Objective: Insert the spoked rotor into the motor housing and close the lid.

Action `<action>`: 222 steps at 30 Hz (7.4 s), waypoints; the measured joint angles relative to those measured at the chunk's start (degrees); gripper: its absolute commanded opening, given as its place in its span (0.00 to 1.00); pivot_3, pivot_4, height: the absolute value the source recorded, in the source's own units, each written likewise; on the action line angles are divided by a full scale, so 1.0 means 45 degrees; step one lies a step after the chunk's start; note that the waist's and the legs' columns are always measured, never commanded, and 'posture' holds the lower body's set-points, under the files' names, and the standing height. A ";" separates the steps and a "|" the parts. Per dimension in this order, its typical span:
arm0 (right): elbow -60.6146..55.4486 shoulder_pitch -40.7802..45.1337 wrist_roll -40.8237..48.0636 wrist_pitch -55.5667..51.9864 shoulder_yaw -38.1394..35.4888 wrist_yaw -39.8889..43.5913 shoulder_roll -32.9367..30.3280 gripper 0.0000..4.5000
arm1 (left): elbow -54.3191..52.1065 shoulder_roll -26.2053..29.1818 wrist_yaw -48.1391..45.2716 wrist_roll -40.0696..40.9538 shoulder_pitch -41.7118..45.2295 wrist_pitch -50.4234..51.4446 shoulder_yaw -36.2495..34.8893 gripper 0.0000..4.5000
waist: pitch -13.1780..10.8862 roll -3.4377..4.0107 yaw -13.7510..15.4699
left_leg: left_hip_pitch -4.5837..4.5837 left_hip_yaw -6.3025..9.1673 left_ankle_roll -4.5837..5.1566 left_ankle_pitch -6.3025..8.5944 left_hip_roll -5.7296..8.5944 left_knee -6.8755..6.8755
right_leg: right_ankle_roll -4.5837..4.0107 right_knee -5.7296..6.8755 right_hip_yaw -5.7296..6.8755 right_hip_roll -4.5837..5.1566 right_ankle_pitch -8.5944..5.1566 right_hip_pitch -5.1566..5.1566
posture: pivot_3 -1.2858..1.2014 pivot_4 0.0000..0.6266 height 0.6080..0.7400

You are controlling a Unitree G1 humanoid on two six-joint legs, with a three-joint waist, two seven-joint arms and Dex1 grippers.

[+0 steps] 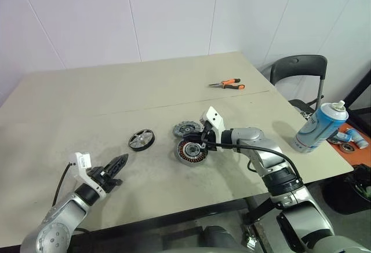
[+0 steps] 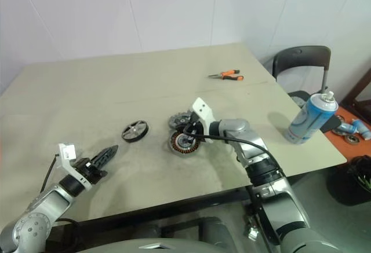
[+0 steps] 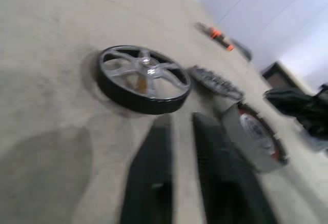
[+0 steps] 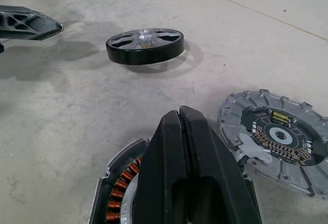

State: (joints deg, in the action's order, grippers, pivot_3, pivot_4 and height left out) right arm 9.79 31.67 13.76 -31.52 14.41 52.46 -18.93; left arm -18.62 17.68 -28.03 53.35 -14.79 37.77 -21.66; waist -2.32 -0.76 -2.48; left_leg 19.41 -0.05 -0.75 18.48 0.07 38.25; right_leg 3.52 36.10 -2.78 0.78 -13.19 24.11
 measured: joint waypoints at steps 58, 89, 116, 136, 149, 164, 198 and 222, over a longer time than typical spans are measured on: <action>-0.0132 -0.0524 -0.0266 0.0127 0.0180 -0.0023 -0.0121 0.00 | 0.2336 -0.1257 0.4289 0.2768 0.3018 0.2808 0.0857 0.97 | -0.0029 0.0055 0.0330 | -0.0038 0.0102 0.0006 0.0002 0.0034 0.0133 | 0.0051 -0.0007 0.0008 -0.0028 -0.0047 -0.0145 | 0.52 0.00 1.00; -0.0419 -0.0894 -0.0283 -0.0096 0.0196 -0.0277 -0.0152 0.00 | 0.4524 -0.2549 0.5186 0.0947 0.5040 0.1217 0.0269 0.55 | -0.0033 0.0062 0.0289 | -0.0005 0.0113 0.0006 0.0003 0.0042 0.0136 | 0.0057 -0.0023 0.0016 -0.0039 -0.0046 -0.0126 | 0.52 0.00 1.00; -0.0412 -0.0892 -0.0495 -0.0094 0.0280 -0.0074 -0.0177 0.00 | 0.1892 -0.1967 0.5672 0.3993 0.3333 0.2985 -0.0452 0.55 | -0.0044 0.0041 0.0342 | 0.0040 0.0105 0.0008 0.0007 0.0041 -0.0027 | 0.0028 -0.0166 -0.0009 -0.0007 -0.0023 -0.0075 | 0.52 0.00 1.00; -0.0412 -0.0900 -0.0520 -0.0097 0.0427 -0.0022 -0.0272 0.00 | 0.2205 -0.2946 0.6971 0.3259 0.3959 0.2355 0.0163 0.55 | -0.0043 0.0040 0.0358 | 0.0029 0.0097 0.0007 0.0006 0.0051 -0.0025 | 0.0027 -0.0167 -0.0003 -0.0011 -0.0022 -0.0087 | 0.52 0.00 1.00; -0.0417 -0.1059 -0.0516 -0.0112 0.0496 -0.0017 -0.0306 0.00 | 0.1735 -0.2581 0.7265 0.3873 0.3383 0.2391 -0.0018 0.55 | -0.0044 0.0040 0.0337 | 0.0023 0.0095 0.0008 0.0006 0.0047 -0.0027 | 0.0026 -0.0167 -0.0005 -0.0017 -0.0024 -0.0090 | 0.52 0.00 1.00; -0.0420 -0.1059 -0.0516 -0.0115 0.0495 -0.0021 -0.0313 0.00 | 0.1697 -0.2557 0.8015 0.4131 0.3308 0.2305 -0.0132 0.55 | -0.0044 0.0040 0.0342 | 0.0022 0.0096 0.0008 0.0006 0.0047 -0.0027 | 0.0025 -0.0166 -0.0005 -0.0017 -0.0023 -0.0091 | 0.52 0.00 1.00; -0.0642 -0.1213 -0.0522 -0.0128 0.0502 -0.0075 -0.0429 0.00 | 0.4491 -0.2876 0.6606 0.2317 0.5457 0.1749 0.0262 0.55 | -0.0041 0.0036 0.0350 | 0.0003 0.0111 0.0006 0.0004 0.0079 -0.0018 | 0.0031 -0.0165 0.0000 -0.0025 -0.0019 -0.0122 | 0.52 0.00 1.00; -0.0641 -0.1193 -0.0550 -0.0076 0.0601 0.0047 -0.0459 0.00 | 0.4614 -0.2694 0.5625 0.2101 0.5098 0.1978 -0.0236 0.36 | -0.0040 0.0039 0.0322 | -0.0003 0.0107 0.0006 0.0005 0.0069 -0.0019 | 0.0043 -0.0162 -0.0002 -0.0025 -0.0013 -0.0122 | 0.52 0.00 1.00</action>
State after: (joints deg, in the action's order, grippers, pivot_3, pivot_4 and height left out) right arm 6.90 26.30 11.28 -31.87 17.12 52.67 -21.00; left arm 2.15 5.55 -2.72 62.80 8.15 46.68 -22.72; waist -2.50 -0.59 -1.04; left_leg 19.40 0.43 -0.73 18.50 0.38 38.16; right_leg 3.72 35.37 -2.79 0.66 -13.25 23.56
